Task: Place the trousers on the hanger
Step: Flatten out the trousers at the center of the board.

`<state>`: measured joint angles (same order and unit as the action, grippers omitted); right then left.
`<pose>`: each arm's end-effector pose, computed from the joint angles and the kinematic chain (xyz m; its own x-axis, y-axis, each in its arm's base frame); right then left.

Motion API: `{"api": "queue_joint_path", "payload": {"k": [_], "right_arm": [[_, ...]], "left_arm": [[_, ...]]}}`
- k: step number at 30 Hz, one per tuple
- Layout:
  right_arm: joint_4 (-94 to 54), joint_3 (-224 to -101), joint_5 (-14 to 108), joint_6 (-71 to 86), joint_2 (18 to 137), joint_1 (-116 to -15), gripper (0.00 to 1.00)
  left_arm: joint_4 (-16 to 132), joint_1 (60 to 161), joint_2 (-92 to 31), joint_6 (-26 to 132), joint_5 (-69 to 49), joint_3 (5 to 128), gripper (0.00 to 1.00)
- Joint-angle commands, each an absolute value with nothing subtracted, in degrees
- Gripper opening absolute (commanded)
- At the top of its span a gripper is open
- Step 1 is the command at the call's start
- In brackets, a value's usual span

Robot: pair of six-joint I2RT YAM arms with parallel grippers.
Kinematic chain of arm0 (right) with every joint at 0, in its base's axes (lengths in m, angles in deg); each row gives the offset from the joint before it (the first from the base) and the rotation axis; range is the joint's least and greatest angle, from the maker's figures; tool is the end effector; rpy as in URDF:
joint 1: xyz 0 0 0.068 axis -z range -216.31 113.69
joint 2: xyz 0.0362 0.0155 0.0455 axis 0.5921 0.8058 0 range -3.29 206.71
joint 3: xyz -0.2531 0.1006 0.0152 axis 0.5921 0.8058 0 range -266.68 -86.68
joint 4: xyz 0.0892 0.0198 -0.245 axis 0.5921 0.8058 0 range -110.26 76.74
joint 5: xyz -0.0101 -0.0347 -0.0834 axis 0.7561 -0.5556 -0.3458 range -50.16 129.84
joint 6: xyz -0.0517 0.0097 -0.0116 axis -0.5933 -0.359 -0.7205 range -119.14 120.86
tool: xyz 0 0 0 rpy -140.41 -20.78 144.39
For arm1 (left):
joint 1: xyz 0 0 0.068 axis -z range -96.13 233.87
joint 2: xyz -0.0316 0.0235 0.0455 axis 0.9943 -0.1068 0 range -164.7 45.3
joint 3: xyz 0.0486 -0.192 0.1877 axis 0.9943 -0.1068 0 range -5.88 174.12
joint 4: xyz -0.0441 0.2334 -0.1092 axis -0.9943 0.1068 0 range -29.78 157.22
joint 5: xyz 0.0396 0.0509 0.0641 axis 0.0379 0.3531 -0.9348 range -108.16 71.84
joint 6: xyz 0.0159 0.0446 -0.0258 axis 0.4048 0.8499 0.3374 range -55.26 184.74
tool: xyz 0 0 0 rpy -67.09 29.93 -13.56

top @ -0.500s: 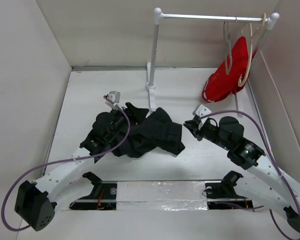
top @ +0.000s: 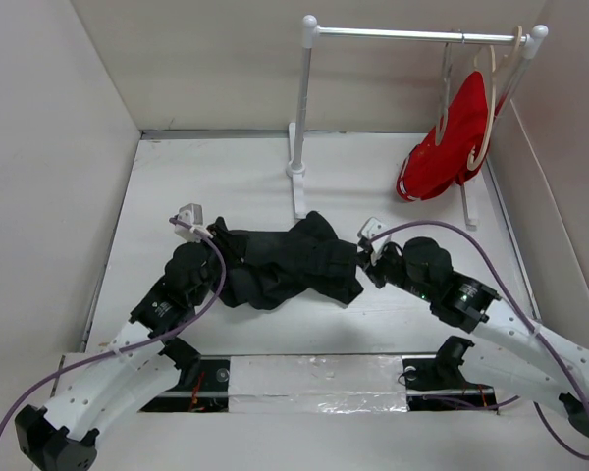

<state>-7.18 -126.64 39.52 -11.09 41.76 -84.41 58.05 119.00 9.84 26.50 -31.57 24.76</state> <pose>0.1251 0.1390 0.3043 -0.0505 -0.3662 -0.9292 -0.7679 0.6091 -0.1983 0.1378 -0.0868 0.3009 -0.2590 -0.5541 -0.7911 0.2674 0.7459 -0.6100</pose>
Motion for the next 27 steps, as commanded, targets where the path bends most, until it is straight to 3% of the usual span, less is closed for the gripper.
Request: {"api": "queue_joint_path", "payload": {"k": [1, 3, 4, 7, 13, 21, 23, 27], "right_arm": [[-9.2, -125.1, 36.6, -10.3, 42.7, -86.4, 0.19], [-10.2, -124.4, 35.9, -10.1, 44.2, -87.8, 0.45], [-10.6, -124.2, 35.9, -10.4, 45.0, -88.3, 0.65], [-13.0, -124.5, 37.5, -11.8, 49.5, -89.0, 0.8], [-12.6, -128.0, 30.4, -13.4, 58.5, -90.3, 0.81], [-13.8, -130.4, 24.0, -12.9, 66.2, -90.3, 0.72], [-17.3, -129.5, 22.2, -12.0, 64.8, -90.3, 0.66], [-21.9, -127.5, 20.3, -11.8, 62.7, -89.8, 0.33]], "left_arm": [[72.5, 118.9, 11.3, 22.7, -36.1, 26.4, 0.2], [75.4, 118.9, 12.4, 21.5, -34.7, 26.7, 0.31], [77.8, 118.9, 12.7, 20.5, -33.9, 26.9, 0.44], [82.4, 118.9, 13.4, 18.8, -31.6, 27.7, 0.64], [85.4, 121.0, 13.9, 12.7, -32.7, 25.5, 0.75], [88.1, 126.3, 14.7, 5.0, -40.6, 21.9, 0.75], [88.0, 127.1, 14.0, 3.2, -42.4, 20.1, 0.74], [84.5, 127.8, 11.6, 2.4, -44.9, 16.3, 0.74]]}}
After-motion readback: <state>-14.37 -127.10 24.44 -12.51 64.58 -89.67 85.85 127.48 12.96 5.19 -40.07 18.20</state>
